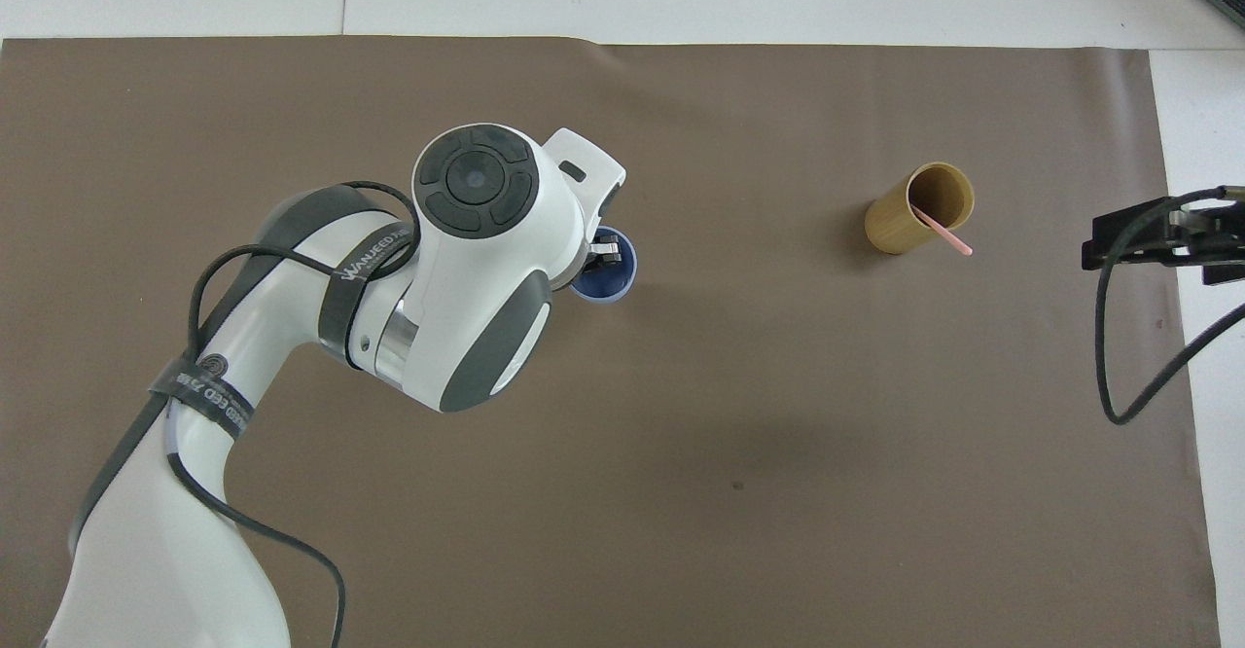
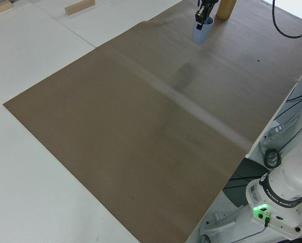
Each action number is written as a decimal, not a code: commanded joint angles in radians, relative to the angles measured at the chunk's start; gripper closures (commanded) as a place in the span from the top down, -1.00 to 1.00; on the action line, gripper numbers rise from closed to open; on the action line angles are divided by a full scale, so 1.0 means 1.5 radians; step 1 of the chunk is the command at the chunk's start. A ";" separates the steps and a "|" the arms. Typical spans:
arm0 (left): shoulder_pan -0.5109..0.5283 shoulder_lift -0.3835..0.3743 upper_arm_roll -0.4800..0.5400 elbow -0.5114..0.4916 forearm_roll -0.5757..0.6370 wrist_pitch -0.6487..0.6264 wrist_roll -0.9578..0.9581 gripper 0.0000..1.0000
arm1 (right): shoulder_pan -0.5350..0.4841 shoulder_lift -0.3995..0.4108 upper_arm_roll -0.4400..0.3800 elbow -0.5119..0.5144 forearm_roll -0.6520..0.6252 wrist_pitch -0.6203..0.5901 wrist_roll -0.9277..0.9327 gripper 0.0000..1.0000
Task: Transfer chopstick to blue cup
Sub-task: 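Slide the blue cup with the left gripper toward the table center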
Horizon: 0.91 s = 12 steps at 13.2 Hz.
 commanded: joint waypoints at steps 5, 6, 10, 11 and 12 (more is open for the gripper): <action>-0.039 0.015 0.011 -0.005 -0.015 0.053 -0.049 -1.00 | -0.006 -0.015 0.004 -0.028 -0.001 0.043 0.001 1.00; -0.041 0.024 0.012 -0.006 -0.015 0.058 -0.050 -1.00 | -0.003 -0.016 0.004 -0.033 -0.001 0.050 0.001 1.00; -0.043 0.057 0.012 -0.003 -0.010 0.081 -0.089 -1.00 | -0.002 -0.028 0.004 -0.054 -0.001 0.072 0.001 1.00; -0.056 0.071 0.013 -0.001 -0.007 0.094 -0.103 -1.00 | -0.002 -0.028 0.004 -0.054 -0.001 0.072 0.001 1.00; -0.062 0.072 0.013 -0.002 -0.007 0.093 -0.110 -1.00 | -0.002 -0.027 0.004 -0.055 -0.001 0.073 0.001 1.00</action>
